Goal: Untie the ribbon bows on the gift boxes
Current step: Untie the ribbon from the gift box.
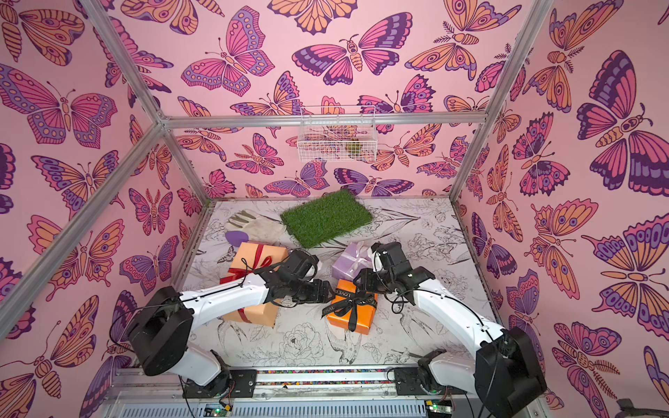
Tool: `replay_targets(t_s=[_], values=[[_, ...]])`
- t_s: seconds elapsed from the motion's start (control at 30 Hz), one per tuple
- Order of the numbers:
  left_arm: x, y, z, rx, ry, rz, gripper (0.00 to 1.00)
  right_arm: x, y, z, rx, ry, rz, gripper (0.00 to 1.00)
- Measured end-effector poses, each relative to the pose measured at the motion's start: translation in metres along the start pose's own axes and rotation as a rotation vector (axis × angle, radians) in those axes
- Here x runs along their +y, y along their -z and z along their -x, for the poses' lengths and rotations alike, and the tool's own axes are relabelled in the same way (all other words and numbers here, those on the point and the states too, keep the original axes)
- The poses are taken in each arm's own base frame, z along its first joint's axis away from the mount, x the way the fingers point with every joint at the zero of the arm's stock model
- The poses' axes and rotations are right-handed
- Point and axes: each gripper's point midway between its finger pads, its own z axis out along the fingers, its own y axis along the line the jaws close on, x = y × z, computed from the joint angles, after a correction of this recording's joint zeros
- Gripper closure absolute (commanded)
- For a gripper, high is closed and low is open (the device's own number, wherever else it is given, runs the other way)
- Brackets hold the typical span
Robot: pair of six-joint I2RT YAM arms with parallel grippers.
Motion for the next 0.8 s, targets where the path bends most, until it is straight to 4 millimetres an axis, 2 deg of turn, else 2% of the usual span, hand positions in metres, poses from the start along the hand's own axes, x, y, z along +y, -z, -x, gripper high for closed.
replay_targets(t_s=[0.27, 0.33, 0.47, 0.7, 0.73, 0.8], values=[[-0.002, 0.0, 0.0, -0.003, 0.002, -0.006, 0.21, -0.015, -0.005, -0.004, -0.007, -0.009, -0.055, 0.35], [-0.002, -0.001, 0.0, -0.003, 0.006, -0.006, 0.21, -0.016, -0.004, -0.003, -0.016, -0.006, -0.064, 0.36], [-0.002, -0.001, 0.0, -0.002, 0.009, -0.005, 0.21, -0.016, -0.005, -0.003, -0.017, -0.009, -0.059, 0.55], [-0.003, -0.003, -0.002, 0.004, 0.015, -0.005, 0.21, -0.008, -0.012, -0.008, 0.0, -0.033, 0.01, 0.96], [-0.003, -0.003, -0.002, 0.004, 0.017, -0.005, 0.2, -0.007, -0.012, -0.008, 0.0, -0.035, 0.013, 1.0], [-0.003, -0.003, -0.002, 0.004, 0.026, -0.005, 0.19, -0.008, -0.013, -0.007, 0.0, -0.037, 0.012, 1.0]])
